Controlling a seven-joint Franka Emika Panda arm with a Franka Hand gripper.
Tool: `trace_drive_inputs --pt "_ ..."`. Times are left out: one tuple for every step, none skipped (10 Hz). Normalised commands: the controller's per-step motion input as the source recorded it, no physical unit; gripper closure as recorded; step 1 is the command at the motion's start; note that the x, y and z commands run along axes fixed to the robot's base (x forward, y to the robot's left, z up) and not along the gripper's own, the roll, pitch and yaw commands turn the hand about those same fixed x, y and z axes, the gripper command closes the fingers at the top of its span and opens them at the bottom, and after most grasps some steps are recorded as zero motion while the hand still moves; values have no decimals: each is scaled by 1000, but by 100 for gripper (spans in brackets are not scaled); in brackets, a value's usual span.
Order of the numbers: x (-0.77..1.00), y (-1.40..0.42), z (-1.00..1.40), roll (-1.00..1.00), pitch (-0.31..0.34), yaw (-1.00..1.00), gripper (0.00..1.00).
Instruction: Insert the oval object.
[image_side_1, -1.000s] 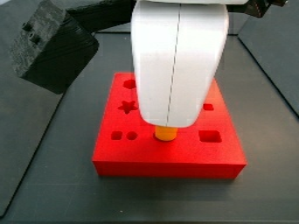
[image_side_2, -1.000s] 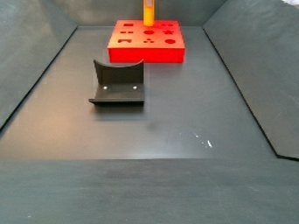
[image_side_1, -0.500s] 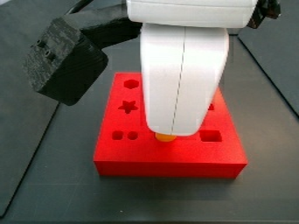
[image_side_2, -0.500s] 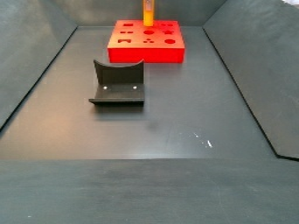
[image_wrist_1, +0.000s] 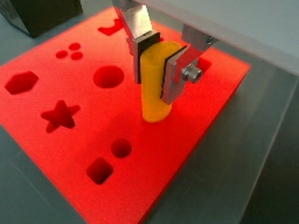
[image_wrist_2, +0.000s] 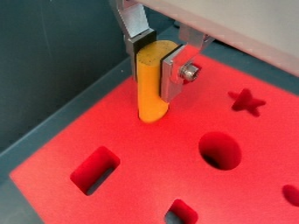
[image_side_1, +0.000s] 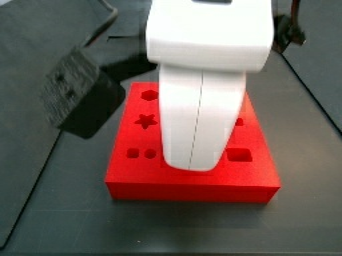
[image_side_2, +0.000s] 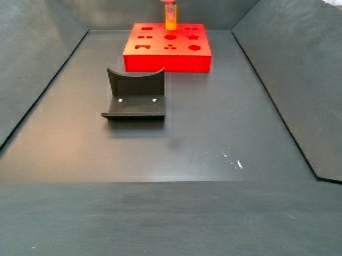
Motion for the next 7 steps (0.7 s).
trace_drive_inputs --pt "-31 -63 -923 100 0 0 100" --pt "-23 -103 -903 113 0 0 100" --pt "-63 -123 -794 157 0 0 100" --pt "-180 -140 -623 243 11 0 100" --pt "0 0 0 4 0 0 100" --pt "0 0 0 20 0 0 100" --pt "0 0 0 19 0 0 100"
